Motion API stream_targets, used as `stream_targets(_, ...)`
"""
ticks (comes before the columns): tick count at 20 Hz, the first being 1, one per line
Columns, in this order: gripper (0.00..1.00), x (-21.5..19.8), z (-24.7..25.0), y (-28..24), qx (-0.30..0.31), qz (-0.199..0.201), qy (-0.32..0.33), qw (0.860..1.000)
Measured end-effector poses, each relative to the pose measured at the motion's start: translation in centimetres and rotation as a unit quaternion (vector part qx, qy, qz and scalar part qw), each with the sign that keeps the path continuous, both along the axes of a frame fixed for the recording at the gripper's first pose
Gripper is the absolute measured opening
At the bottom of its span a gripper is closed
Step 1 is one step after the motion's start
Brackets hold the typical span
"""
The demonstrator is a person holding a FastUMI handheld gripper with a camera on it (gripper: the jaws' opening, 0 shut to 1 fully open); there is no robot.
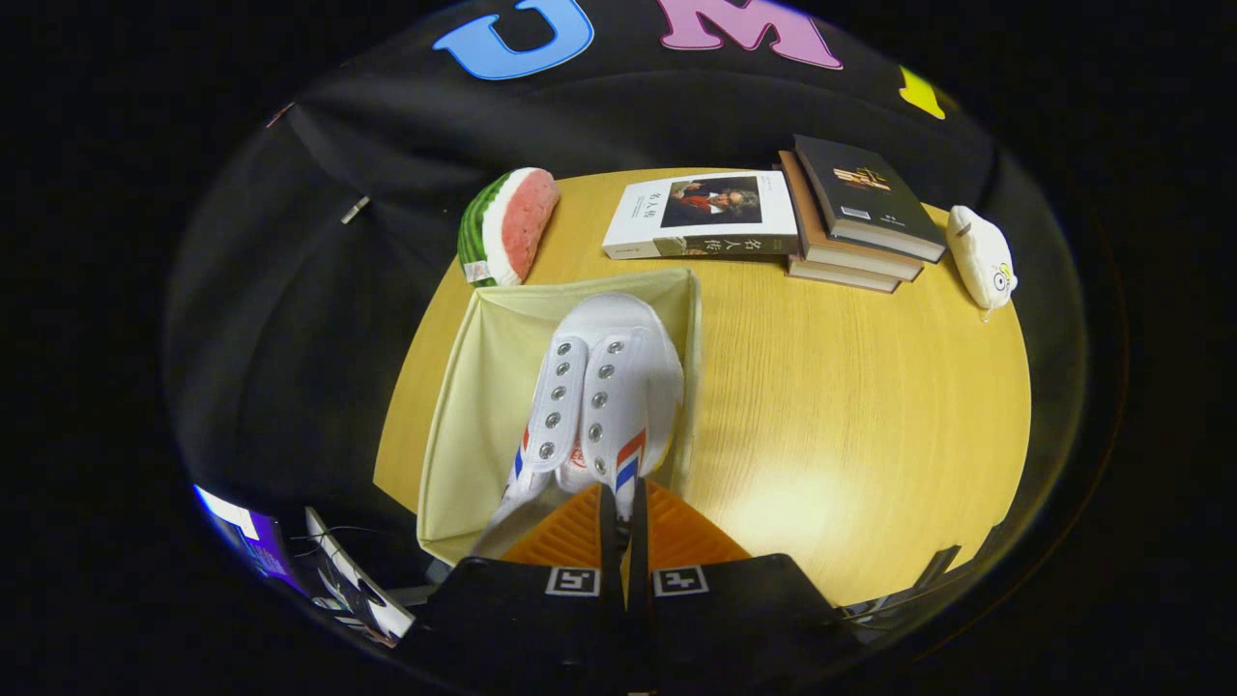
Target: Open the storage box then place both shoes into the box .Put the left shoe in first, then the right shoe, with the right side of both shoes facing outward in a uniform manner.
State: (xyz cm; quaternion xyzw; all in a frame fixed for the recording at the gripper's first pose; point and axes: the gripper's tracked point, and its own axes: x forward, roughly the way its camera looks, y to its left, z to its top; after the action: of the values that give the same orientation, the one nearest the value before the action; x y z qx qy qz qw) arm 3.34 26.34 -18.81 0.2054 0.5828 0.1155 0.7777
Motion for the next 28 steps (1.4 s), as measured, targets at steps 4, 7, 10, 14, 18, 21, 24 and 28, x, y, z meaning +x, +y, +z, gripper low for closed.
stream_targets(4, 0.53, 0.9, 2.0, 0.9, 0.025, -0.002, -0.036, 0.999)
stream_targets(7, 1.0, 1.7, 3.0, 0.2, 0.016, 0.007, -0.072, 0.997)
stream_targets(10, 0.99, 1.9, 3.5, -0.8, 0.009, 0.009, -0.093, 0.996)
stream_targets(14, 0.99, 2.1, 3.6, -3.1, -0.02, 0.013, -0.136, 0.99)
stream_targets(18, 0.99, 2.6, 4.1, -6.0, -0.042, 0.0, -0.171, 0.984)
stream_targets(21, 0.99, 3.1, 4.1, -9.3, -0.06, -0.022, -0.183, 0.981)
stream_targets(24, 0.99, 3.6, 4.3, -13.2, -0.083, -0.048, -0.199, 0.975)
stream_targets(28, 0.99, 4.2, 5.1, -18.5, -0.127, -0.074, -0.231, 0.962)
